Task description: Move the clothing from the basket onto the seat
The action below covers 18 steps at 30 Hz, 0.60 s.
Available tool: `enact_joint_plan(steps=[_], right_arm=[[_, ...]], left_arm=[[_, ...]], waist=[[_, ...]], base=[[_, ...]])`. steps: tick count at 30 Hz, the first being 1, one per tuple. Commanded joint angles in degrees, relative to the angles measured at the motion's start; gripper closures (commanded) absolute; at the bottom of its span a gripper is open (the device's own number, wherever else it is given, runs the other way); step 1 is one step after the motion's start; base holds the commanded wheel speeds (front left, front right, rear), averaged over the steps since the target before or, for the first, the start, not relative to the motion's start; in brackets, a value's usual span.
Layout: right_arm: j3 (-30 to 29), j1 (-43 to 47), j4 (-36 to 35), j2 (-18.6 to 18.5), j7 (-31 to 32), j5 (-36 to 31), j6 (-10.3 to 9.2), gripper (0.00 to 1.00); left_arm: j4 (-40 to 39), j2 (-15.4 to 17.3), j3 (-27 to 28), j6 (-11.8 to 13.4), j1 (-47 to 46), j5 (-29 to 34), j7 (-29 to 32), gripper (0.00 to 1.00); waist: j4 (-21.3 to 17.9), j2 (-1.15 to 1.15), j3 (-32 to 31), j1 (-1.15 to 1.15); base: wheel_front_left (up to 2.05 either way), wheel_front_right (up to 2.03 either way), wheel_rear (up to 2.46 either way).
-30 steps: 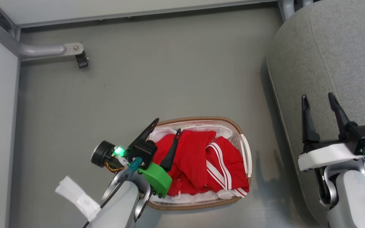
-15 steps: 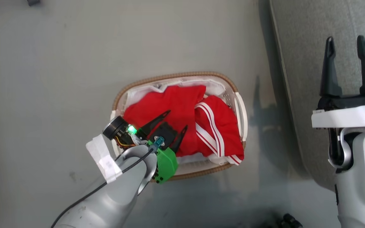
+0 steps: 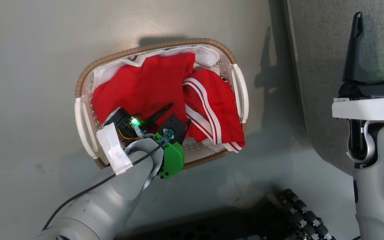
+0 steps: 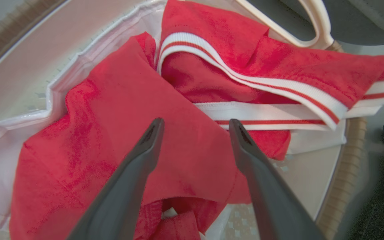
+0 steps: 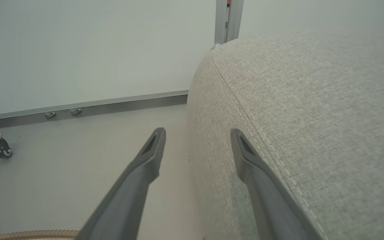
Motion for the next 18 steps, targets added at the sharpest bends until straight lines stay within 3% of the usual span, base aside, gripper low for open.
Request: enact_joint_plan(steps=[1, 7, 12, 18], right_arm=[[0.17, -0.82, -0.18, -0.15, -0.28, 0.57, -0.04, 0.0], [0.52, -0.66, 0.2, -0.15, -0.28, 1.51, -0.04, 0.0], [0.63, -0.4, 0.5, -0.15, -0.28, 1.44, -0.04, 0.0], [0.52, -0.7, 0.83, -0.16, -0.28, 1.61, -0.04, 0.0]], left_arm=[[0.44, 0.41, -0.52, 0.87, -1.36, -0.67, 0.29, 0.0], [1.76, 0.41, -2.76, 4.7, -2.43, -2.46, 0.91, 0.0], [4.06, 0.41, -4.14, 10.57, -3.39, -3.21, 2.59, 0.0], [5.12, 0.4, -4.68, 12.88, -3.94, -5.48, 2.39, 0.0]], waist=[[-2.39, 0.0, 2.69, -0.01], [-2.96, 0.0, 3.09, -0.01], [-2.99, 0.0, 2.94, -0.01], [-2.58, 0.0, 2.61, -0.01]], base=[[0.0, 0.0, 0.0], [0.0, 0.0, 0.0], [0.0, 0.0, 0.0], [0.0, 0.0, 0.0]])
